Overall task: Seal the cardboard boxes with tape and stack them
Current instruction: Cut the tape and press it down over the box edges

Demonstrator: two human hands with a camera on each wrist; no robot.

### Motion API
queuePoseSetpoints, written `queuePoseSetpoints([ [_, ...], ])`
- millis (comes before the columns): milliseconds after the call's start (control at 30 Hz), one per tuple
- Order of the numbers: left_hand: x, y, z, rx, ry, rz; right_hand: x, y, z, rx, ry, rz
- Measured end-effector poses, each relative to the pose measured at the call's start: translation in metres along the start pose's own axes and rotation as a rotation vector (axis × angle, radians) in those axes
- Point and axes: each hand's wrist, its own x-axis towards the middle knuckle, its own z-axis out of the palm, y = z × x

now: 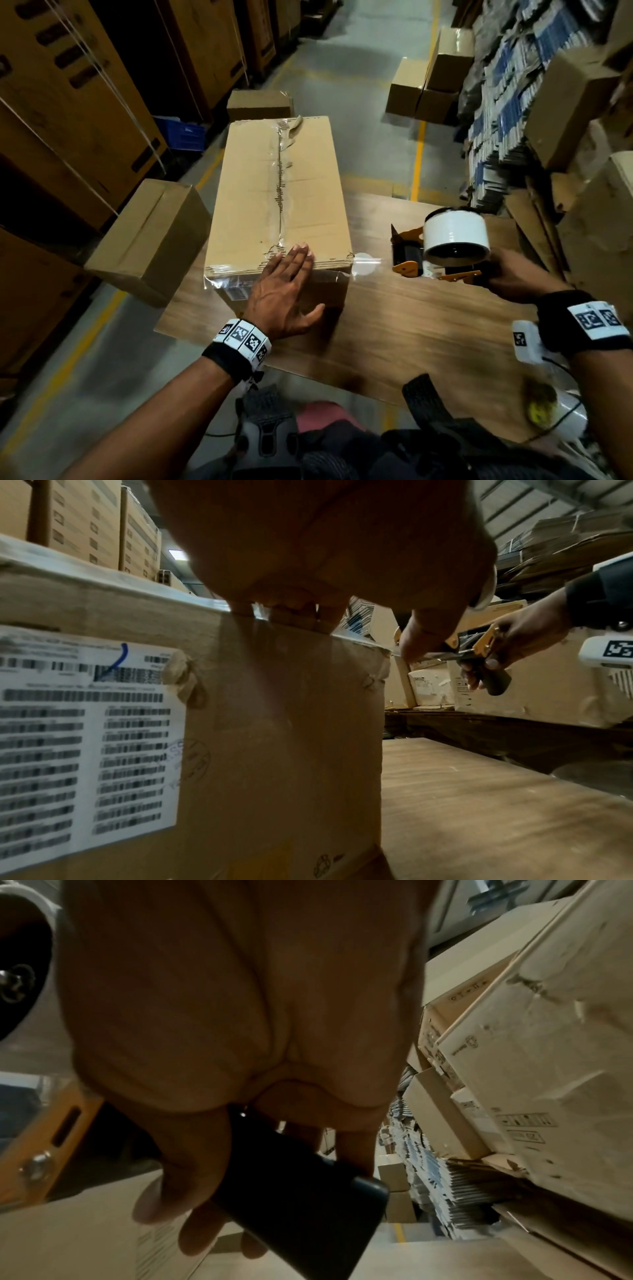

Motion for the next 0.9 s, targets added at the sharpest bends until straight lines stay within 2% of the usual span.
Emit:
queuePoseSetpoints([
  [167, -0.001, 0.001, 0.004, -0.016, 0.057, 0.0, 0.013, -0.002, 0.027, -0.022, -0.059, -0.026],
  [333, 0.0, 0.004, 0.002, -0.027, 0.046, -0.017, 0.044, -0.004, 0.075, -0.051, -0.232, -0.042],
  [433, 0.0, 0.003, 0.002, -0.043, 0.073, -0.016, 0.063, -0.012, 0.086, -0.082, -0.249, -0.045],
  [567, -0.001, 0.002, 0.002, -0.046, 0.071, -0.021, 0.08, -0.01, 0.081, -0.204, -0.245, -0.032],
  [700, -0.002, 0.002, 0.003, -0.06, 0.088, -0.021, 0.063, 0.01, 0.081, -0.436, -0.326, 0.044],
  [800, -0.001, 0.002, 0.004, -0.076, 0.108, -0.024, 0.042, 0.024, 0.081, -0.262, -0.332, 0.102],
  [900, 0.0, 0.004, 0.0, -0.06, 0.072, -0.031, 0.028, 0.04, 0.088, 0.146, -0.285, 0.161],
])
